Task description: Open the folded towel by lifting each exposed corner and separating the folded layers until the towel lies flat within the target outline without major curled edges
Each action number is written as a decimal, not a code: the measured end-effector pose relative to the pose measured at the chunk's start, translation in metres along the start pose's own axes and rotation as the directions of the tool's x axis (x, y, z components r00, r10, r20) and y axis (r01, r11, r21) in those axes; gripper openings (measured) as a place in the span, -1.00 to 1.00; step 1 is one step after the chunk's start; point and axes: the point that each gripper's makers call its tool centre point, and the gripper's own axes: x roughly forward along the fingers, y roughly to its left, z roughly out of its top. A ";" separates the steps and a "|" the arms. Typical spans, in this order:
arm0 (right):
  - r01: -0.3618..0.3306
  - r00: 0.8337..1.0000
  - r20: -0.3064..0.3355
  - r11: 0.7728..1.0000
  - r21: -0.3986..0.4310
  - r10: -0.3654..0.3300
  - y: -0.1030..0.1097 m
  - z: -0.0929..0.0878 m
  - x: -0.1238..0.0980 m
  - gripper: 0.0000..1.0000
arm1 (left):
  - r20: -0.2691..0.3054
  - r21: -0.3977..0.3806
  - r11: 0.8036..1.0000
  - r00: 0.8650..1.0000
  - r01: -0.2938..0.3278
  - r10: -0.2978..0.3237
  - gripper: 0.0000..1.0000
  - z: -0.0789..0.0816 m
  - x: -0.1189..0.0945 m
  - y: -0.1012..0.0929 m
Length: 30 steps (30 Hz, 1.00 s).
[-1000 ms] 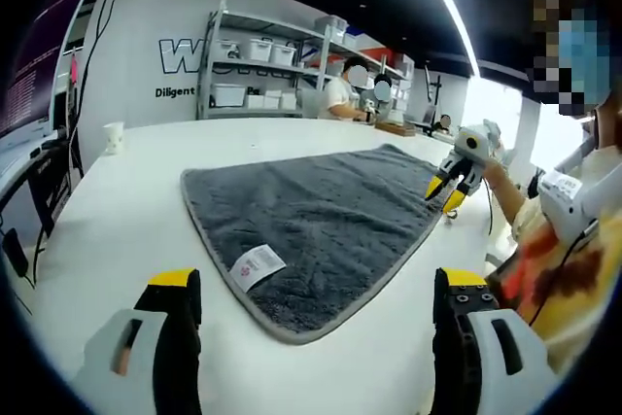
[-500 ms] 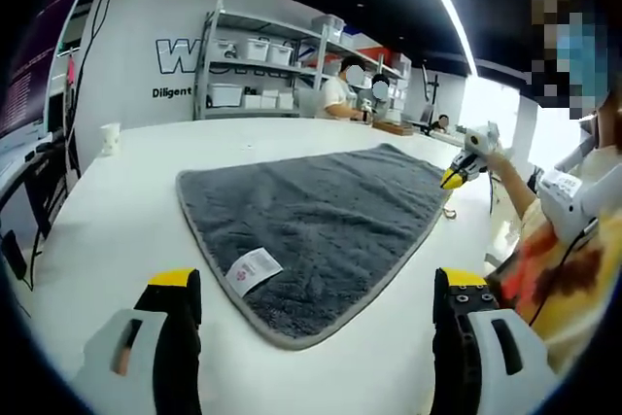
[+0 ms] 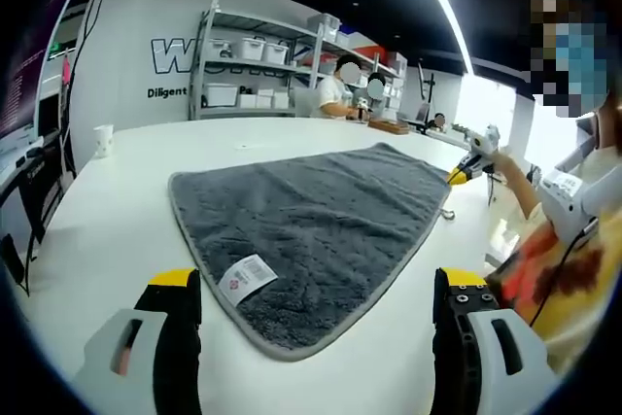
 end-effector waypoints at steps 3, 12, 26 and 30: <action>-0.004 1.000 -0.016 1.000 0.001 0.004 0.000 -0.004 0.002 -1.00 | 0.002 0.000 1.000 1.000 0.003 -0.003 0.96 0.000 0.001 -0.001; -0.034 0.998 -0.044 0.996 0.088 0.038 0.004 -0.017 0.004 -1.00 | 0.001 -0.007 1.000 1.000 -0.011 0.011 0.96 -0.003 -0.002 -0.001; -0.034 0.999 -0.040 0.999 0.032 0.036 0.012 -0.018 0.000 -1.00 | 0.003 -0.006 1.000 1.000 -0.008 0.008 0.95 -0.003 -0.003 0.000; 0.000 1.000 -0.012 1.000 0.009 0.000 0.009 -0.013 -0.004 -1.00 | 0.005 -0.007 1.000 1.000 -0.009 0.009 0.95 -0.004 -0.003 0.000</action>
